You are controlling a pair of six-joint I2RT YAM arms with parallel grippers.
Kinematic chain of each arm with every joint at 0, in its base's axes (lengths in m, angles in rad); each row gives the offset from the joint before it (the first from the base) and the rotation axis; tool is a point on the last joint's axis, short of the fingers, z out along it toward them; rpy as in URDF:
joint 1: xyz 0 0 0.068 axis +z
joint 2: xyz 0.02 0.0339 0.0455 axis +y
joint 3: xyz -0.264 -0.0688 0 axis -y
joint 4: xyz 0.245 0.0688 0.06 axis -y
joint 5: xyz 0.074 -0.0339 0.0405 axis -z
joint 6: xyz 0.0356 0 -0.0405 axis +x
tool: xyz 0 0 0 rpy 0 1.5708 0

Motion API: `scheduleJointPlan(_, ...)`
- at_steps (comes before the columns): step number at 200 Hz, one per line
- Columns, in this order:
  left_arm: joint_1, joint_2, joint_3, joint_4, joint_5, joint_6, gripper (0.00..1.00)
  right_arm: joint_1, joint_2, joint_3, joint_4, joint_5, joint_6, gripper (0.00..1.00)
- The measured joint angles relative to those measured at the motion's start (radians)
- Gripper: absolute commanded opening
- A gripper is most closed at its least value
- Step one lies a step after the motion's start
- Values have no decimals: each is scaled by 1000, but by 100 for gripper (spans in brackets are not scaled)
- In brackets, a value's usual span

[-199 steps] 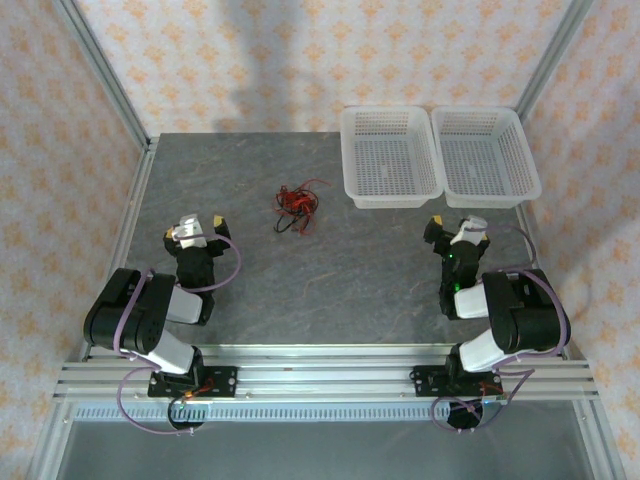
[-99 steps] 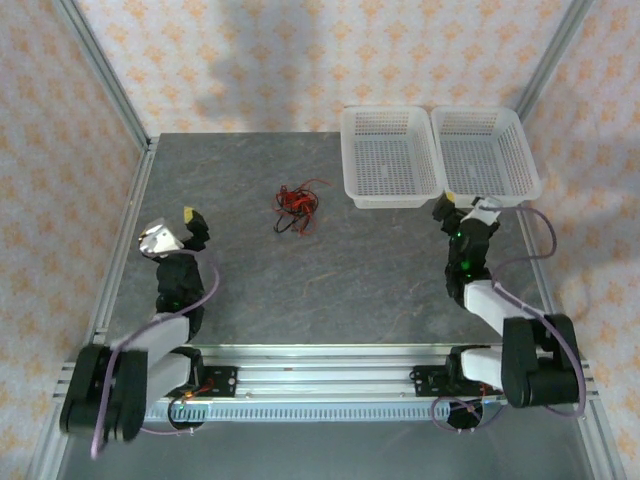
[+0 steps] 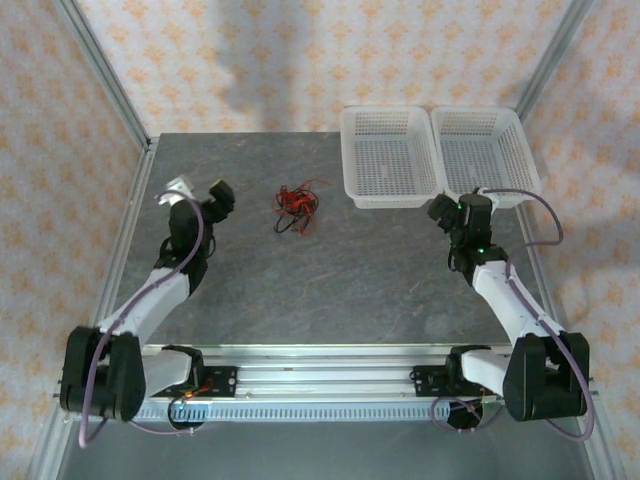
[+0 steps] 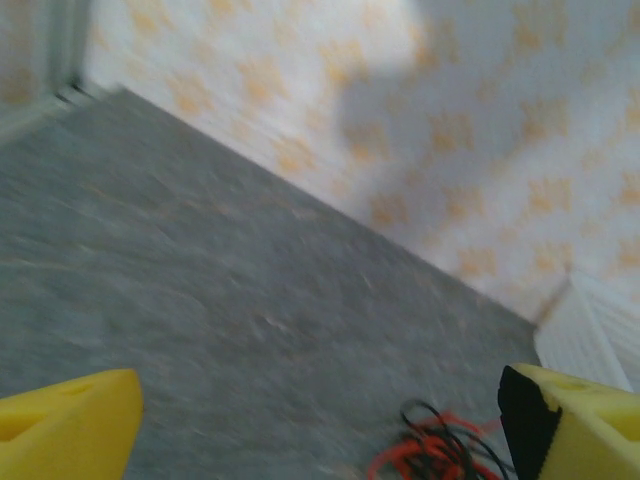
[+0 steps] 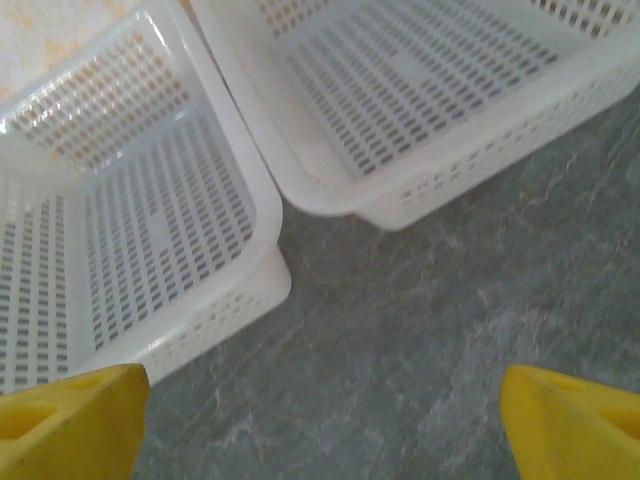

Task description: Untangle the cables

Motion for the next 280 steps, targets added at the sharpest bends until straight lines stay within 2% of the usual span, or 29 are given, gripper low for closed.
scheduleJointPlan(40, -95, 307, 259, -111, 147, -27, 97, 15, 0, 10, -123, -51, 18, 90)
scheduleJointPlan(94, -105, 657, 547, -212, 264, -34, 98, 28, 0, 10, -193, -88, 18, 90)
scheduleJointPlan(124, -110, 761, 636, -254, 300, -31, 98, 35, -3, 11, -217, -96, 18, 90)
scheduleJointPlan(148, -130, 774, 638, -286, 314, -25, 98, 39, -6, 11, -231, -100, 18, 90)
scheduleJointPlan(168, -149, 777, 638, -298, 317, -14, 93, 48, -6, 16, -240, -104, 18, 90)
scheduleJointPlan(198, -159, 785, 629, -302, 315, -4, 79, 69, 4, 35, -246, -111, 18, 90)
scheduleJointPlan(246, -158, 827, 628, -305, 287, 21, 42, 103, 13, 39, -248, -124, 30, 89)
scheduleJointPlan(280, -158, 834, 592, -249, 286, 27, 8, 148, 13, 39, -248, -149, 64, 89)
